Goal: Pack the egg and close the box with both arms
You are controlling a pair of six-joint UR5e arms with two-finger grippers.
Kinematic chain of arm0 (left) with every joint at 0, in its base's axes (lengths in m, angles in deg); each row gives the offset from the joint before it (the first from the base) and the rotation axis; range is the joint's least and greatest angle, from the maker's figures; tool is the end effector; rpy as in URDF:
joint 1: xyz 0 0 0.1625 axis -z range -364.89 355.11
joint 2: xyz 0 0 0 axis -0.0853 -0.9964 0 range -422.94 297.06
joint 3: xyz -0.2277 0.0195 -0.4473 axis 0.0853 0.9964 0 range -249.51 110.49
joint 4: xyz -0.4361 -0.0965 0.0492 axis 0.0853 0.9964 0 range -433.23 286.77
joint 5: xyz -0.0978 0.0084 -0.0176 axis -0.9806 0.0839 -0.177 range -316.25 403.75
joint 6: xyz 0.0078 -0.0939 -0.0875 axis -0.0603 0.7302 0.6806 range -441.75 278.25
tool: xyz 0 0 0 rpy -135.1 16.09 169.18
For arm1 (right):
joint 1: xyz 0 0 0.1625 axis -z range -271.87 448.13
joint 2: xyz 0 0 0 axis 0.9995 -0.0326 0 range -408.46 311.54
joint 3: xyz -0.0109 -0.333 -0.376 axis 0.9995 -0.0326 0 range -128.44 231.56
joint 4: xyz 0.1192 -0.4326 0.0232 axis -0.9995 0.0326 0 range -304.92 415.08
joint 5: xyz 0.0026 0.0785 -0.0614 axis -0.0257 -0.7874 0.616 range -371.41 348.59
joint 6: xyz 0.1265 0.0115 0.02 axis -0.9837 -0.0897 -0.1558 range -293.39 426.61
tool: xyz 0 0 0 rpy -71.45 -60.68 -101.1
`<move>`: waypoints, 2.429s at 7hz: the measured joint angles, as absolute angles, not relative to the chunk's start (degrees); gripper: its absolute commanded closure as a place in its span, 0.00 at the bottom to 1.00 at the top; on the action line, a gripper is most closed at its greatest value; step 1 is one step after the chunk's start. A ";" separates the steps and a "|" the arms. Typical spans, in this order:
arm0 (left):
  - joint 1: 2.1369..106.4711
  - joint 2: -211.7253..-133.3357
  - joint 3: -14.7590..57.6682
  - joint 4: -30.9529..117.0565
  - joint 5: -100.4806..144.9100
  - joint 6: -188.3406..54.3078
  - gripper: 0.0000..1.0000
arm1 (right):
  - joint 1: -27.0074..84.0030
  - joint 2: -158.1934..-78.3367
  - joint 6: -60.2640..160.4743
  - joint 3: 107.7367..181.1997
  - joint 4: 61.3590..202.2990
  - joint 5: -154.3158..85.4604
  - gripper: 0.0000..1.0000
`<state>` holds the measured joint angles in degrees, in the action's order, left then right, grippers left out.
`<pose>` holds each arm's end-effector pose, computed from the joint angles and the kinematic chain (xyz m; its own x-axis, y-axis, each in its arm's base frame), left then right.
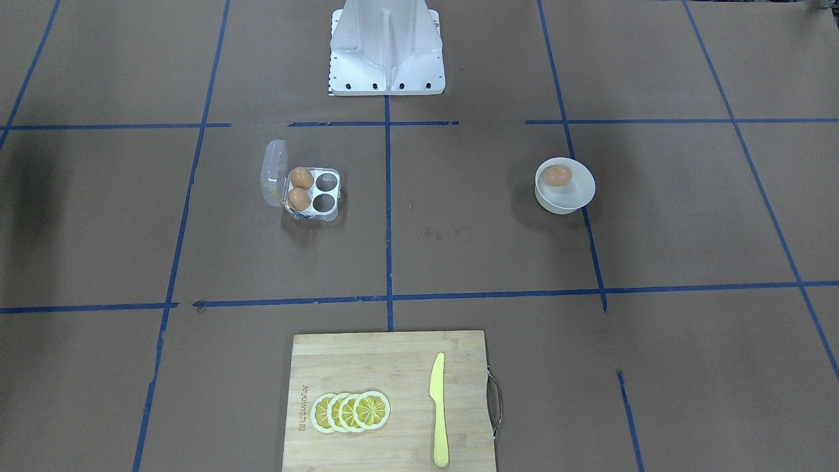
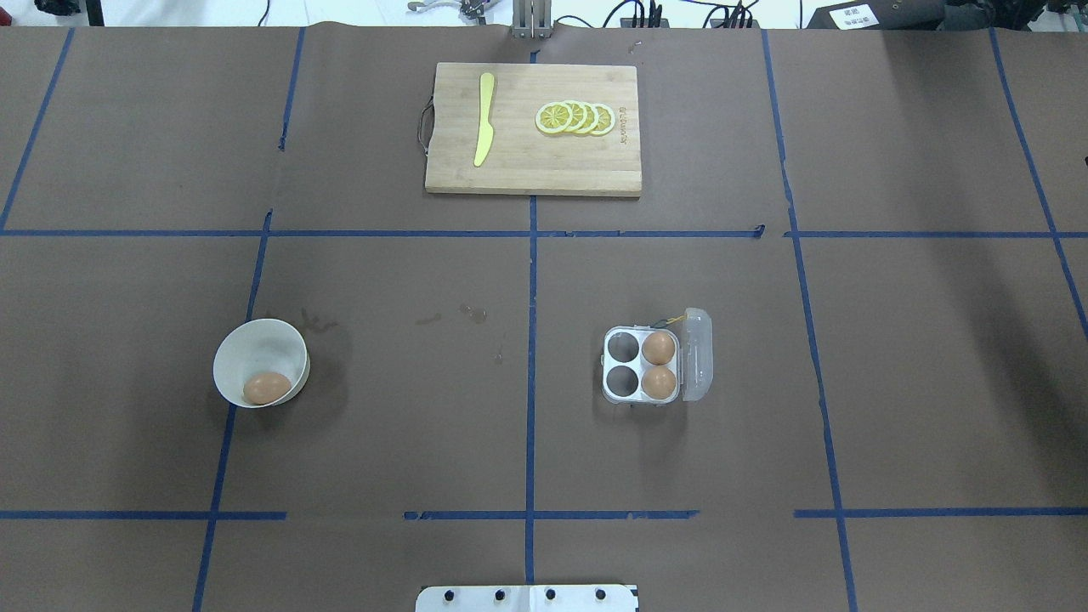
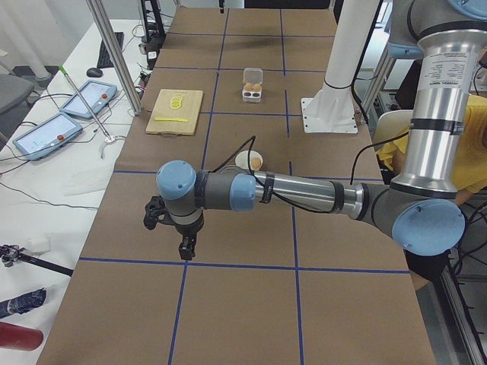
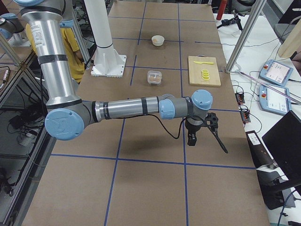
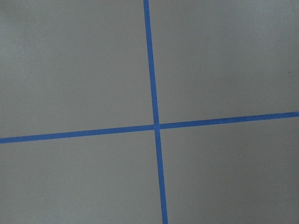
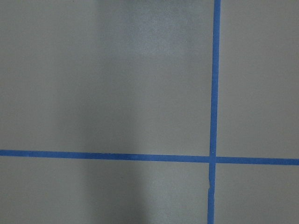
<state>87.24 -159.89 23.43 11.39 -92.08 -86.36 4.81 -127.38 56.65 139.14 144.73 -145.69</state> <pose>-0.0630 -0.5880 0.6687 0.6992 0.1104 -0.7064 -0.0191 0.9905 0.1360 -0.0306 -0.6343 0.6662 0.7076 -0.0193 0.7063 -0.0076 0.9994 0.0349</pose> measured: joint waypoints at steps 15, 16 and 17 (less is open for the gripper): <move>84.81 -154.43 24.25 28.00 -92.37 -86.61 0.00 | 6.33 -128.17 56.46 138.68 139.18 -146.03 0.00; 83.26 -154.44 25.51 27.97 -92.43 -84.64 0.00 | 6.48 -128.30 56.48 138.60 139.03 -146.07 0.00; 81.13 -154.51 26.96 27.91 -92.32 -82.38 0.00 | 6.52 -128.38 56.49 138.72 138.97 -146.11 0.00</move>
